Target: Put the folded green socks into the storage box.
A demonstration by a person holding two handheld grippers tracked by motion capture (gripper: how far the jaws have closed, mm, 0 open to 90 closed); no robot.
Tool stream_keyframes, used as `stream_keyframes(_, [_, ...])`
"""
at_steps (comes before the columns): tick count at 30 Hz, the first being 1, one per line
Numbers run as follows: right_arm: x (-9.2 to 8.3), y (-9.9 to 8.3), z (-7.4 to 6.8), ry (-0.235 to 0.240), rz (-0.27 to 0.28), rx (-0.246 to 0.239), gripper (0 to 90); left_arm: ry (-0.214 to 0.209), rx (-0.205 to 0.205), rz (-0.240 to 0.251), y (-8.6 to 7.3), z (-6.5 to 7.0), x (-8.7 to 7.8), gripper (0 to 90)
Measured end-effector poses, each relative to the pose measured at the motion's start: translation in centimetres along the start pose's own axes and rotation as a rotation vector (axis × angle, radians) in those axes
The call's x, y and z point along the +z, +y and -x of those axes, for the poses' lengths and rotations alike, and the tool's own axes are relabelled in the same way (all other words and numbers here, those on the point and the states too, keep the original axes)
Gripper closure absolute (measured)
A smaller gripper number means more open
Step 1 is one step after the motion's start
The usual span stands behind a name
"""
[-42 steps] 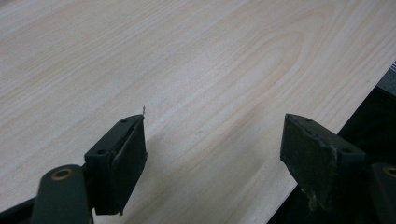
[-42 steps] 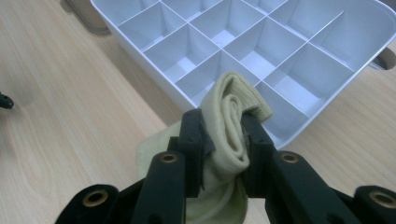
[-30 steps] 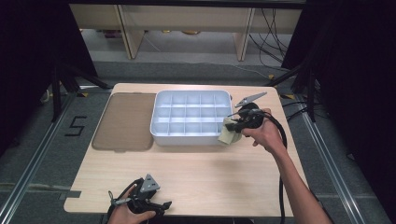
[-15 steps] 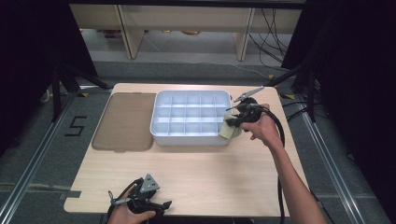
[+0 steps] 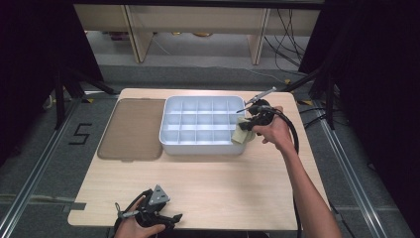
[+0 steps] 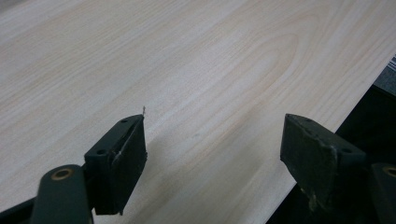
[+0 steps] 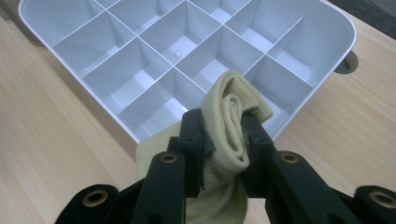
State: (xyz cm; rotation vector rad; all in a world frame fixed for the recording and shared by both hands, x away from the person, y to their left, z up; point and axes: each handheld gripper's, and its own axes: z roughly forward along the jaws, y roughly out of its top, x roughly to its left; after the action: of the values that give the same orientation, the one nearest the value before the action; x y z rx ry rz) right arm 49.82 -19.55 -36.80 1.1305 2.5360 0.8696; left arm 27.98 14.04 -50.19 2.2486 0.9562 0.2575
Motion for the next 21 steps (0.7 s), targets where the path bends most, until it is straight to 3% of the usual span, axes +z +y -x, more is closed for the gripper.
stream_keyframes(7, [0.6,0.4,0.3,-0.005,-0.015,0.011,74.4,-0.008,-0.014,0.0,-0.1,0.1,0.2,22.0])
stream_keyframes(8, [0.7,0.5,0.3,-0.001,-0.016,0.015,74.4,-0.006,-0.001,-0.004,0.0,0.1,0.1,22.0])
stream_keyframes(15, [1.6,0.9,0.6,-0.047,-0.036,0.012,74.3,-0.012,0.005,-0.003,0.0,0.2,0.1,22.1])
stream_keyframes(17, [1.8,1.0,0.5,-0.037,-0.042,0.025,74.3,-0.013,0.005,-0.002,0.0,0.2,0.1,22.1])
stream_keyframes(18, [1.9,1.0,0.6,-0.06,-0.046,0.012,74.3,-0.014,0.007,-0.002,0.0,0.2,0.1,22.1])
stream_keyframes(21, [2.3,1.1,0.6,-0.054,-0.046,0.013,74.3,-0.012,0.006,-0.003,0.0,0.2,0.0,22.1])
